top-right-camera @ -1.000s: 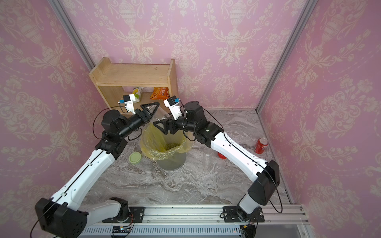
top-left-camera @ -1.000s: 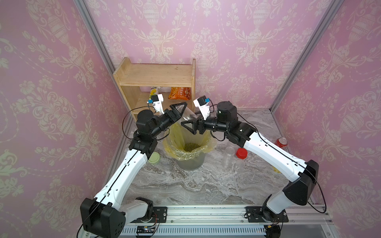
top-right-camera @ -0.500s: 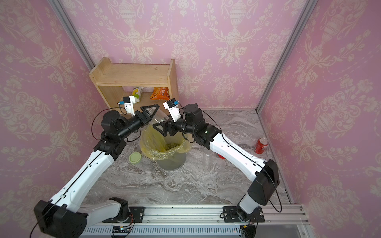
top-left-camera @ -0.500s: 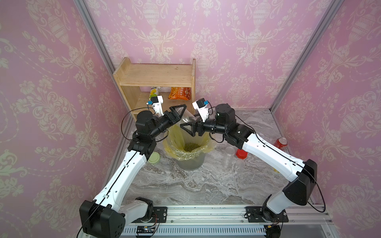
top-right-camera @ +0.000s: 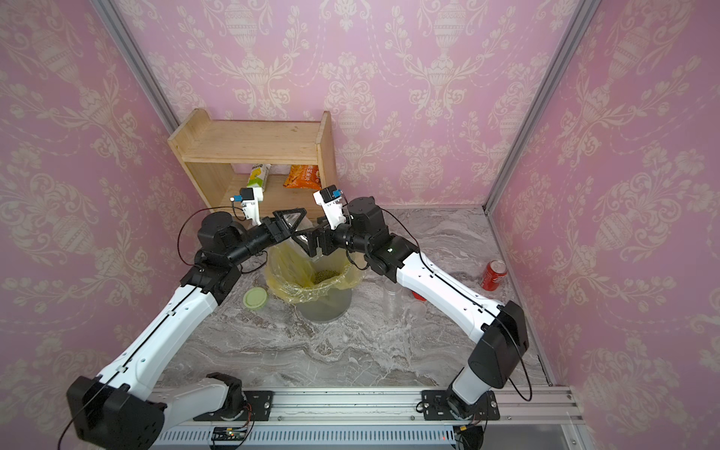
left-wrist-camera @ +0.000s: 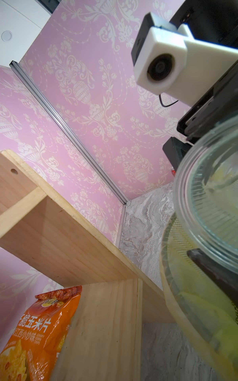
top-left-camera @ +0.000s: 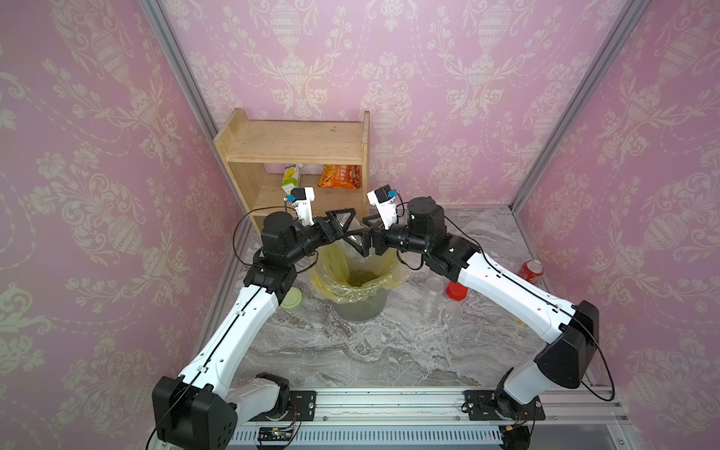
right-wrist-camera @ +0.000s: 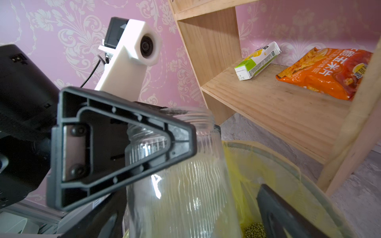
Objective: Empty moldy mung beans from jars
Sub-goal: Place the jar at the center of the board.
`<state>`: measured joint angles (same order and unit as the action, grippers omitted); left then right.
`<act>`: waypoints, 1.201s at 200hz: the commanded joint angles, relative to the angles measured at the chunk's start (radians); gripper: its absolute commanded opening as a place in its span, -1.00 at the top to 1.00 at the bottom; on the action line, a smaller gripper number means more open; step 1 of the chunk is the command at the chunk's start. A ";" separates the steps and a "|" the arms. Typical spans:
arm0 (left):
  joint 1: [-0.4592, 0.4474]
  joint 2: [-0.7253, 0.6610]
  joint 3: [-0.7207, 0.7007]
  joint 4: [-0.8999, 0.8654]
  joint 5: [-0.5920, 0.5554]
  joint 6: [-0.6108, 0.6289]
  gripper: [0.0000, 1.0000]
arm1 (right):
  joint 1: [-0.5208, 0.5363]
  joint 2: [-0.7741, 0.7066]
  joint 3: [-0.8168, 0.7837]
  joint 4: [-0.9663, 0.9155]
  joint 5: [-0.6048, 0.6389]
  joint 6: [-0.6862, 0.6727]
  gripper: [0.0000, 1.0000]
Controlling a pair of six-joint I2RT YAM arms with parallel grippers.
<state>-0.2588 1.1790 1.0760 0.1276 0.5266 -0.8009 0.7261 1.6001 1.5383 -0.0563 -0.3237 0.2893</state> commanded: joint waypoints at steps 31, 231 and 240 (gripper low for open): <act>0.002 -0.014 0.018 -0.032 0.059 0.057 1.00 | -0.024 -0.073 -0.048 0.080 0.118 0.008 -1.00; 0.093 0.019 0.205 -0.229 0.032 0.201 1.00 | -0.060 -0.192 -0.171 0.031 0.201 -0.004 -1.00; 0.107 0.007 0.209 -0.249 0.014 0.219 1.00 | -0.061 -0.203 -0.182 0.033 0.208 -0.006 -1.00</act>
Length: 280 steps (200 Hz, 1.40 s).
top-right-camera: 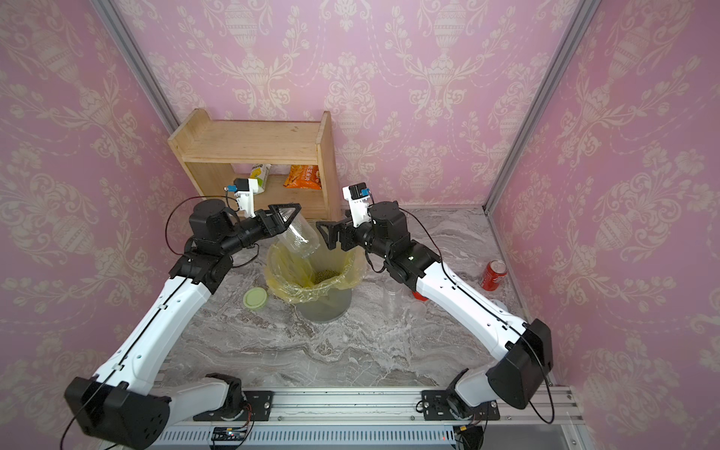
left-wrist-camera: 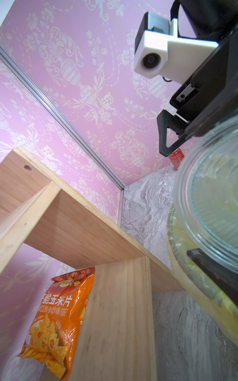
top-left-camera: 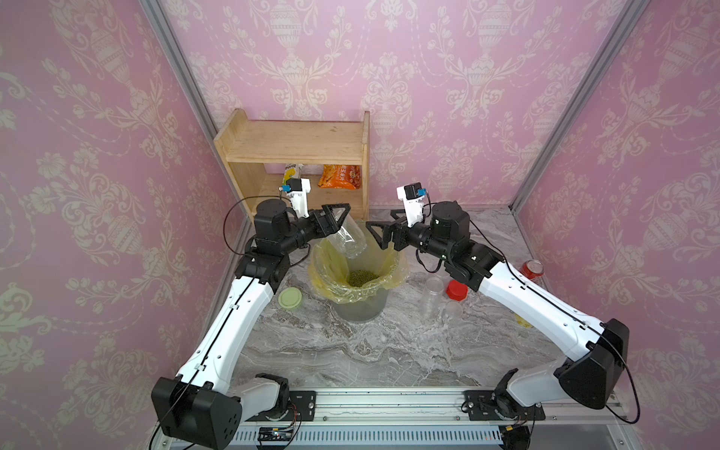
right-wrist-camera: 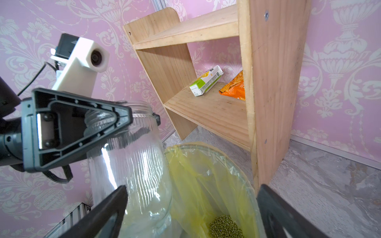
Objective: Empty moldy mung beans from jars
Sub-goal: Place the jar at the center of the board.
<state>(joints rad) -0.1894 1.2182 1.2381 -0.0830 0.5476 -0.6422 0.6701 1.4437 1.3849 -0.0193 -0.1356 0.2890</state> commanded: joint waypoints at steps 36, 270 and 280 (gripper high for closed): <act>0.100 -0.079 0.058 -0.095 -0.043 0.107 1.00 | -0.021 -0.084 -0.059 -0.011 0.025 -0.013 -1.00; 0.301 -0.157 0.106 -0.314 -0.171 0.277 1.00 | -0.105 -0.154 -0.115 -0.013 -0.084 -0.012 -1.00; 0.301 -0.174 0.082 -0.313 -0.200 0.292 1.00 | -0.109 -0.157 -0.115 -0.014 -0.087 -0.013 -1.00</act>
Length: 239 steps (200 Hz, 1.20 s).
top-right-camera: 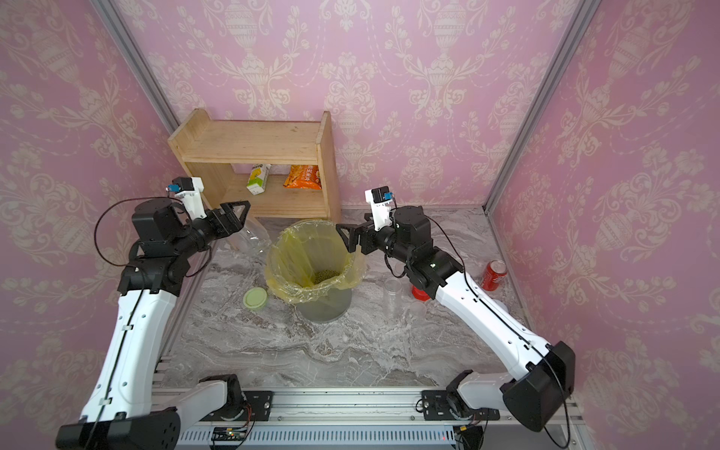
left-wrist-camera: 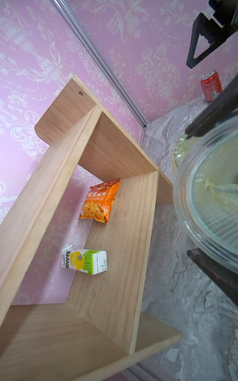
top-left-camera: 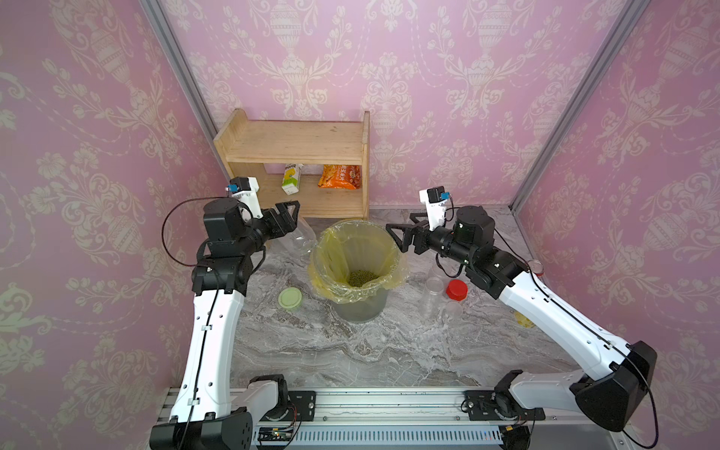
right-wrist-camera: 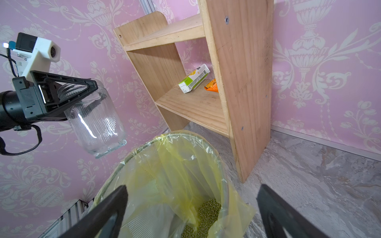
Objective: Empty moldy mung beans from jars
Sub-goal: Place the jar at the center of the board.
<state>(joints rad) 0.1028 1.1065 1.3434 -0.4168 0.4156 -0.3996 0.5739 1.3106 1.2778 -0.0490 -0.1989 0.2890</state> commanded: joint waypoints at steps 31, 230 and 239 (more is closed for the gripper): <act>0.009 -0.116 -0.110 0.035 -0.161 0.092 1.00 | -0.025 -0.028 -0.009 0.012 -0.040 -0.012 -1.00; -0.087 -0.124 -0.680 0.528 -0.638 0.240 1.00 | -0.049 0.033 -0.011 0.050 -0.125 0.002 -0.99; -0.086 -0.109 -0.682 0.531 -0.640 0.259 1.00 | -0.051 0.035 -0.008 0.045 -0.133 -0.002 -0.96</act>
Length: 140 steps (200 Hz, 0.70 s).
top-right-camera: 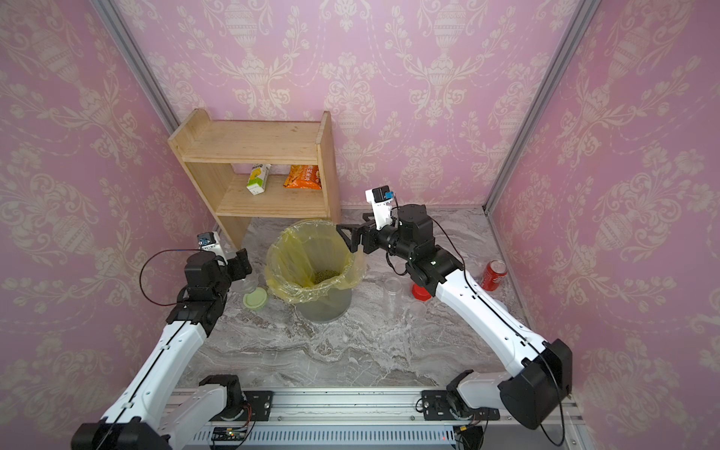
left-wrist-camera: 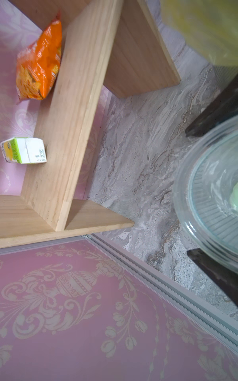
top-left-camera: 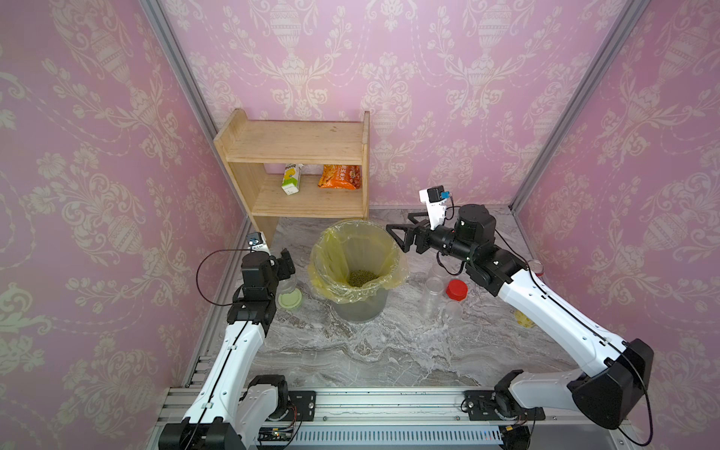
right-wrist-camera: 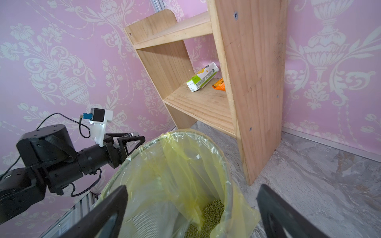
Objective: Empty moldy mung beans from jars
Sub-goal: Place the jar at the center of the board.
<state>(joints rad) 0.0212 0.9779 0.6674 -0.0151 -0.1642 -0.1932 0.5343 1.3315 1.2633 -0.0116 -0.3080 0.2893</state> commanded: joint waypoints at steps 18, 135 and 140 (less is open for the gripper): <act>-0.003 0.044 -0.039 0.190 -0.093 0.074 1.00 | -0.014 0.015 0.003 0.012 -0.037 -0.004 -0.95; 0.039 0.372 -0.100 0.677 -0.117 0.234 1.00 | -0.064 0.012 -0.027 0.007 -0.089 -0.039 -0.95; 0.040 0.377 -0.101 0.687 -0.126 0.230 1.00 | -0.065 0.013 -0.028 0.010 -0.090 -0.039 -0.95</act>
<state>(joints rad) 0.0441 1.3441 0.5636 0.4835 -0.2508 -0.0032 0.4824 1.3468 1.2495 -0.0120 -0.3710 0.2802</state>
